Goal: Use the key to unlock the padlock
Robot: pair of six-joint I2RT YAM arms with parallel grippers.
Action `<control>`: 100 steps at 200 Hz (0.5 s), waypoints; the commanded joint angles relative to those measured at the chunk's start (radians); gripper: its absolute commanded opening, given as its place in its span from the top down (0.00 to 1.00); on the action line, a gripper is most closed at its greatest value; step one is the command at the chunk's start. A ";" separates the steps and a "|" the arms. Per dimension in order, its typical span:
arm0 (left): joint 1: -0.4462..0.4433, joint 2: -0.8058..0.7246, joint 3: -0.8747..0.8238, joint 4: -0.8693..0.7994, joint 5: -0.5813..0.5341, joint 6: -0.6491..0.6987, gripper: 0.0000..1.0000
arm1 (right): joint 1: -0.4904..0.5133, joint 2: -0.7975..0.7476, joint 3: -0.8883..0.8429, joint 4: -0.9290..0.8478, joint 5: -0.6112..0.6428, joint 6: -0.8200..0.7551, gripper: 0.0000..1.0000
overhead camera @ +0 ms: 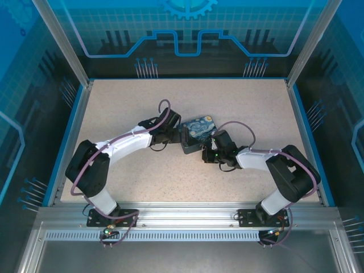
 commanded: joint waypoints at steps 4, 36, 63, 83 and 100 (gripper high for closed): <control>-0.010 0.021 0.011 -0.011 -0.039 0.025 0.01 | -0.009 -0.002 -0.032 -0.005 -0.014 0.080 1.00; -0.011 0.043 0.005 0.002 -0.048 0.023 0.01 | -0.010 -0.002 -0.044 0.010 -0.016 0.108 1.00; -0.010 0.062 0.005 0.005 -0.058 0.023 0.01 | -0.010 -0.003 -0.054 0.019 -0.014 0.128 1.00; -0.013 0.081 0.003 0.002 -0.058 0.020 0.01 | -0.010 -0.003 -0.063 0.030 -0.020 0.151 1.00; -0.014 0.098 0.004 0.004 -0.060 0.016 0.01 | -0.009 -0.006 -0.067 0.032 -0.018 0.178 1.00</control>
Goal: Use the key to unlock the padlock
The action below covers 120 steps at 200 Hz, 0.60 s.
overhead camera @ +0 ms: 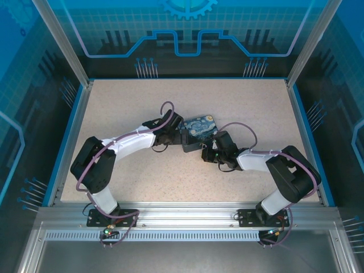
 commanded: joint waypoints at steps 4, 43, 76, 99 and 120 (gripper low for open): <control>-0.011 0.050 0.004 -0.011 -0.028 0.016 0.01 | -0.010 -0.001 -0.035 -0.051 -0.015 0.093 1.00; -0.022 0.073 -0.009 -0.002 -0.037 -0.002 0.01 | -0.009 -0.009 -0.048 -0.048 -0.011 0.197 1.00; -0.039 0.075 -0.032 0.011 -0.034 -0.014 0.01 | 0.007 -0.011 -0.043 -0.012 -0.016 0.283 1.00; -0.049 0.082 -0.041 0.009 -0.034 -0.023 0.01 | 0.023 -0.006 -0.025 0.004 -0.003 0.326 1.00; -0.052 0.083 -0.054 0.013 -0.034 -0.034 0.01 | 0.033 -0.001 -0.013 0.009 0.013 0.353 1.00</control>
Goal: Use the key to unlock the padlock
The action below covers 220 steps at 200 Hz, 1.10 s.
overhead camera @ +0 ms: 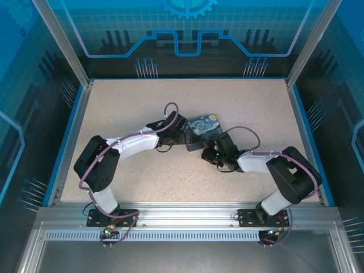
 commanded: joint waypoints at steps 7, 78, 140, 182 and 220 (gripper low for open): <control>-0.017 0.054 -0.055 -0.066 -0.013 -0.011 0.01 | 0.021 0.012 0.014 -0.017 0.012 0.080 1.00; -0.017 0.067 -0.070 -0.072 -0.010 -0.014 0.01 | -0.014 -0.011 -0.018 0.059 0.053 0.146 1.00; -0.017 0.090 -0.071 -0.078 -0.001 -0.013 0.01 | -0.058 -0.008 -0.026 0.165 0.035 0.183 1.00; -0.016 0.107 -0.067 -0.085 0.002 -0.017 0.01 | -0.092 -0.007 -0.038 0.197 0.012 0.200 1.00; -0.012 0.117 -0.067 -0.087 0.009 -0.019 0.01 | -0.138 -0.035 -0.060 0.182 -0.005 0.178 1.00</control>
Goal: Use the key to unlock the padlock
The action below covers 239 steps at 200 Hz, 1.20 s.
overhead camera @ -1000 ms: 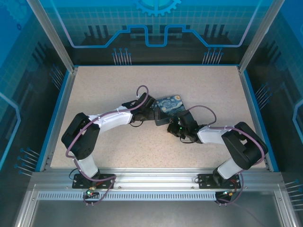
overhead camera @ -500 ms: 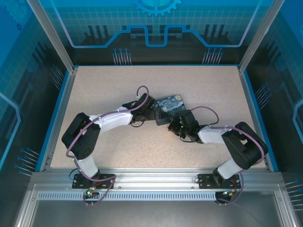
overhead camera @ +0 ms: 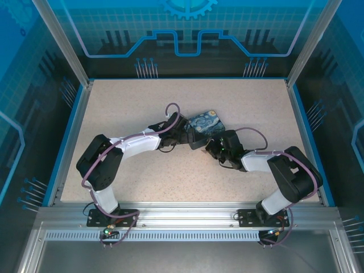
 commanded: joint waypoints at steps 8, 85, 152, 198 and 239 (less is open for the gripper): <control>-0.001 0.088 -0.049 -0.189 -0.001 0.015 0.01 | -0.051 -0.042 -0.022 0.011 -0.009 -0.020 1.00; 0.005 0.091 -0.046 -0.191 0.006 0.013 0.01 | -0.147 -0.062 -0.024 -0.112 -0.086 -0.168 1.00; 0.008 0.093 -0.043 -0.194 0.009 0.009 0.01 | -0.202 -0.026 -0.012 -0.203 -0.106 -0.236 1.00; 0.009 0.095 -0.041 -0.196 0.011 0.009 0.01 | -0.220 -0.010 -0.022 -0.087 -0.169 -0.235 1.00; 0.010 0.097 -0.042 -0.195 0.017 0.007 0.01 | -0.251 -0.048 -0.046 0.050 -0.191 -0.203 1.00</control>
